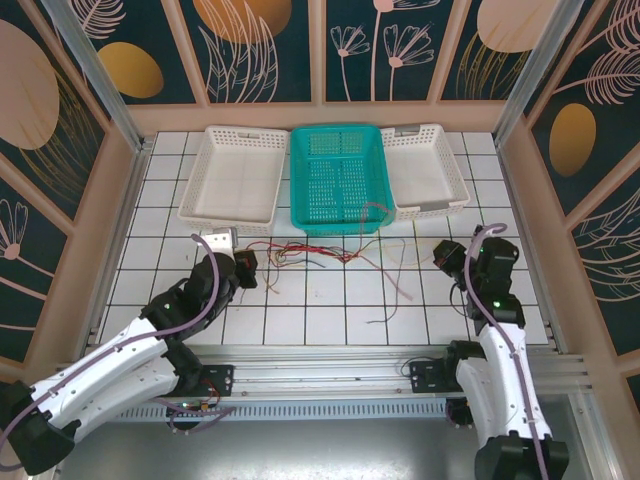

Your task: Untangle the cables

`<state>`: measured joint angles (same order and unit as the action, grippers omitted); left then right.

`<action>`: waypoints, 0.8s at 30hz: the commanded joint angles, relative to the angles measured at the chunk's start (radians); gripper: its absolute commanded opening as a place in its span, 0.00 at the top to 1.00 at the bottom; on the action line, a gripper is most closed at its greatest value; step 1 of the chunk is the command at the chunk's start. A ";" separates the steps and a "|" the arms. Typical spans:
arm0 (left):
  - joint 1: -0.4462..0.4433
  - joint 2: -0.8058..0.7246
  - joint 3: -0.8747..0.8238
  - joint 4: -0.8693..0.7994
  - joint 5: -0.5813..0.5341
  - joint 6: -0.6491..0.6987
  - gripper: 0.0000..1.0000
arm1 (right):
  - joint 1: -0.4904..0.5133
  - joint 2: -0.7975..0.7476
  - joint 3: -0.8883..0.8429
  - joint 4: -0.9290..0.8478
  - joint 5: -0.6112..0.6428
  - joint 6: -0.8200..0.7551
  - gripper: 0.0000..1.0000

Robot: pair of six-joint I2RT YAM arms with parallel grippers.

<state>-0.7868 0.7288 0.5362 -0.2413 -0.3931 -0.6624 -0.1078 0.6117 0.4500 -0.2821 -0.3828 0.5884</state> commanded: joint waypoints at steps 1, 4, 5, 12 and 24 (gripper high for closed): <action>0.001 0.002 0.045 -0.083 -0.119 -0.033 1.00 | -0.078 -0.008 0.050 -0.029 -0.030 -0.002 1.00; 0.001 0.000 0.055 -0.118 -0.160 -0.052 1.00 | -0.111 -0.008 0.060 -0.027 -0.047 0.010 1.00; 0.001 0.000 0.061 -0.135 -0.178 -0.059 1.00 | -0.119 -0.006 0.064 -0.032 -0.040 0.014 1.00; 0.001 -0.009 0.142 -0.279 -0.289 -0.101 1.00 | -0.200 -0.022 0.070 -0.064 -0.010 0.035 1.00; 0.002 -0.070 0.263 -0.433 -0.395 -0.105 1.00 | -0.290 -0.042 0.059 -0.087 -0.010 0.049 1.00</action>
<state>-0.7933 0.6762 0.7551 -0.5980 -0.6670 -0.7422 -0.3733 0.5720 0.4877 -0.3569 -0.4946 0.6376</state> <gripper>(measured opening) 0.065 0.042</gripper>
